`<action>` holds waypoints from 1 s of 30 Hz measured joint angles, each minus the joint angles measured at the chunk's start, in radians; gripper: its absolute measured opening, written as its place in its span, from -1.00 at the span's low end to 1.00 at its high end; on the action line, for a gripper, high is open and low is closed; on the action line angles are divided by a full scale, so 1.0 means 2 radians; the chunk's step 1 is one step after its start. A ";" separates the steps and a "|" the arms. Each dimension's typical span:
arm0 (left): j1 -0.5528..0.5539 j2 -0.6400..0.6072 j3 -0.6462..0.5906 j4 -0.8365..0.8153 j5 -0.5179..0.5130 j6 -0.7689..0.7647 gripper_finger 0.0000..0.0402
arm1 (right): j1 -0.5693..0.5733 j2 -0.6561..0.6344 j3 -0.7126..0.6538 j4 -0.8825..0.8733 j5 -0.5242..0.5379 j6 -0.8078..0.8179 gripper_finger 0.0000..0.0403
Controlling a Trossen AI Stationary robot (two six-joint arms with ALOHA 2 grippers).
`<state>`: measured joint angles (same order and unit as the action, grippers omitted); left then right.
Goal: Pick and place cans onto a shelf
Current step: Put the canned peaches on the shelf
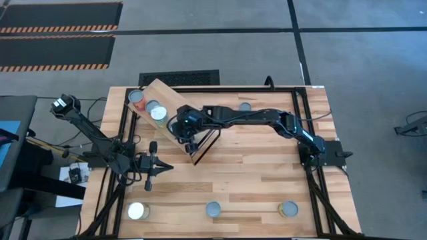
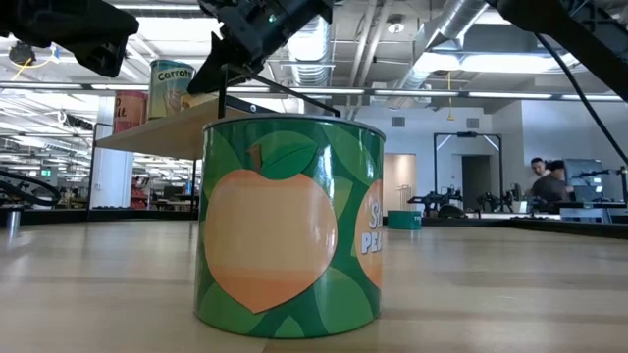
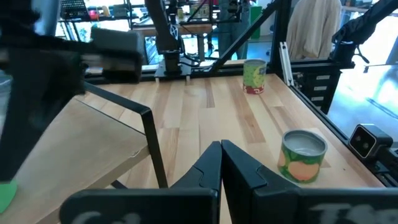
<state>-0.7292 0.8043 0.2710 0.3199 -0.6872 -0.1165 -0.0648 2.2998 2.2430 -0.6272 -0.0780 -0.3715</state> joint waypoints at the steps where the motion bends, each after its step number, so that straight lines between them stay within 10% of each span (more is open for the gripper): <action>1: 0.000 0.000 0.000 0.000 0.000 0.000 -1.00 | 0.002 -0.003 0.000 -0.002 0.000 -0.001 -0.18; 6: 0.000 0.000 0.000 -0.001 0.000 0.000 -1.00 | 0.024 -0.036 0.001 -0.027 0.046 -0.023 -0.24; 15: 0.000 0.000 0.000 -0.012 0.024 0.000 -1.00 | 0.069 -0.139 -0.058 -0.052 0.100 -0.035 -0.94; 30: 0.017 0.000 0.000 0.016 0.101 0.005 -1.00 | 0.048 -0.442 -0.620 0.379 0.106 0.031 -0.97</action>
<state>-0.6946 0.8043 0.2718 0.3509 -0.4862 -0.1059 0.0302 1.4157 1.0022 0.1303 0.1332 -0.3097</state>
